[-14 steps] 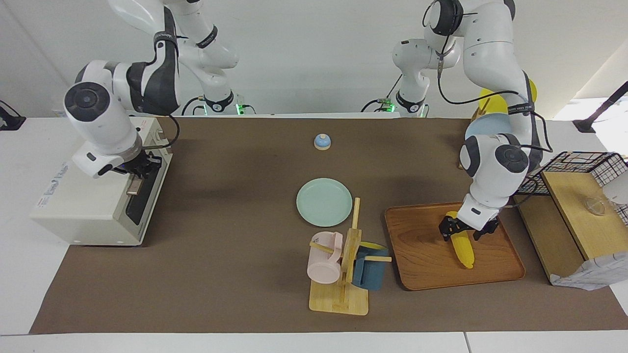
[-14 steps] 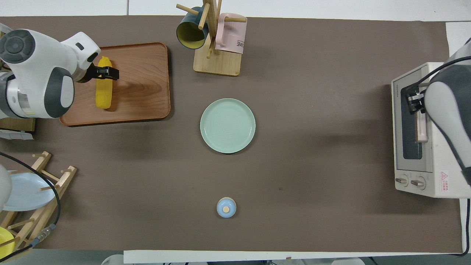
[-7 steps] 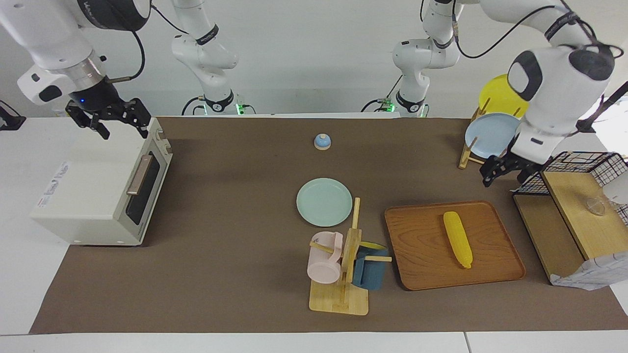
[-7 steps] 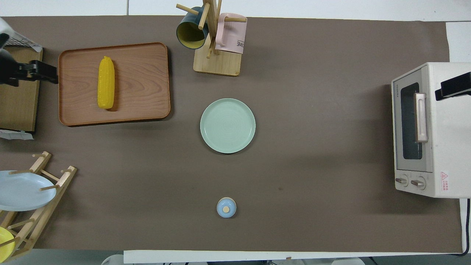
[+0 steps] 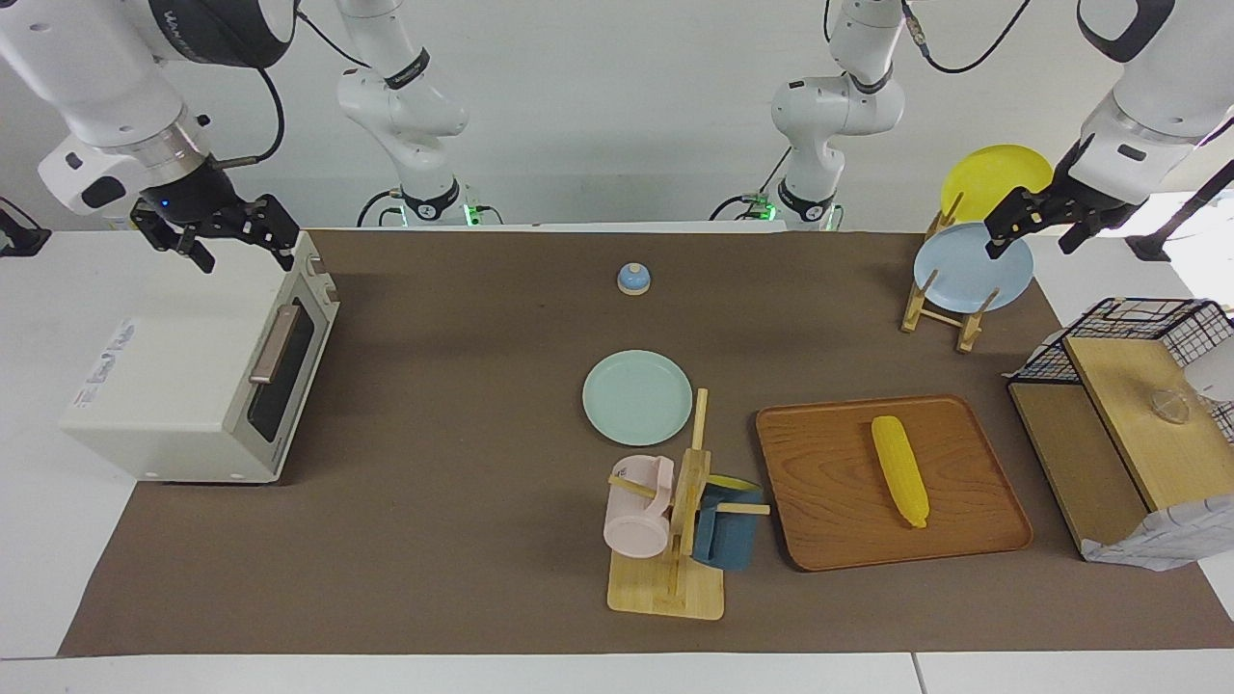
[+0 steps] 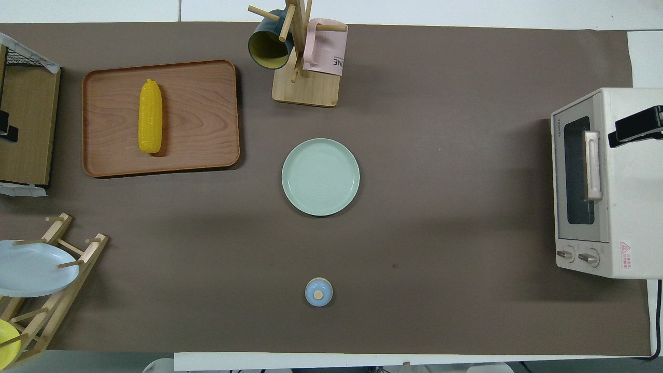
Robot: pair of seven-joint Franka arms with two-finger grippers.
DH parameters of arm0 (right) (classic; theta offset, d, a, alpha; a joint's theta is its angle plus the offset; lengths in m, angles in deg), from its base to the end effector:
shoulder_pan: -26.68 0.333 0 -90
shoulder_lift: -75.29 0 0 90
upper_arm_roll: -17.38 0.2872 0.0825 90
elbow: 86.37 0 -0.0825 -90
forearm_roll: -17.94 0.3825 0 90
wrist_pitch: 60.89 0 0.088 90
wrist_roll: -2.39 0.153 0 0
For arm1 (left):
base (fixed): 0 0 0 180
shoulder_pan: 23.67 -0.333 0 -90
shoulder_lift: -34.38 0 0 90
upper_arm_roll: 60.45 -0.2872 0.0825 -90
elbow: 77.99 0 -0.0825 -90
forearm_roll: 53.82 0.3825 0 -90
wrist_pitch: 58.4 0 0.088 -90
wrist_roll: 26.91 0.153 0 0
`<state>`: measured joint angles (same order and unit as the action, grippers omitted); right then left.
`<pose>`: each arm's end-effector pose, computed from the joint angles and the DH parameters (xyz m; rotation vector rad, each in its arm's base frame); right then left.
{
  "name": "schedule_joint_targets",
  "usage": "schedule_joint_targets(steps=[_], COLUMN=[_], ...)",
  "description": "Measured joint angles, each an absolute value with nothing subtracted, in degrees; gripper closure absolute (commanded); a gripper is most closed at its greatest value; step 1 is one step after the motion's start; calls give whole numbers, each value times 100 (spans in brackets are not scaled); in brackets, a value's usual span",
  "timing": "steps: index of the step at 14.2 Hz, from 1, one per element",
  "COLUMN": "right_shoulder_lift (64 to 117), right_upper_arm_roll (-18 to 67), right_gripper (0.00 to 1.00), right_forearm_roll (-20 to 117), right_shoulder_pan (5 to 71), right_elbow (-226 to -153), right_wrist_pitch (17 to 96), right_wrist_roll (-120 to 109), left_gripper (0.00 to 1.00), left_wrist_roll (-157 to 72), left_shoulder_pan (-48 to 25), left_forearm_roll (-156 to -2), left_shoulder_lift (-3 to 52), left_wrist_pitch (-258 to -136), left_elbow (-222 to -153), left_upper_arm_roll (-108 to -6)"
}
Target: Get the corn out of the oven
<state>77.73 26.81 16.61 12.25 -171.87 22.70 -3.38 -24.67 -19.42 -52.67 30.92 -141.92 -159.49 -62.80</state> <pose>0.5474 -0.0533 0.5537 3.1302 0.0185 -0.1198 0.5573 -0.0159 0.5754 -3.1170 0.1096 0.0392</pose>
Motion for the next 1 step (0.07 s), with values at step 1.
schedule_joint_targets(steps=[1], right_shoulder_lift=[7773], right_upper_arm_roll=[2681], right_gripper=[0], right_forearm_roll=[1661], right_shoulder_pan=[1225], right_elbow=[-17187], right_wrist_pitch=[2268], right_wrist_roll=[-337], left_gripper=[0], left_wrist_roll=[-2467], left_shoulder_pan=[-1940], left_forearm_roll=[-5321], left_shoulder_lift=[3105], left_wrist_pitch=[-14402], left_elbow=[-16065], left_upper_arm_roll=[-6276])
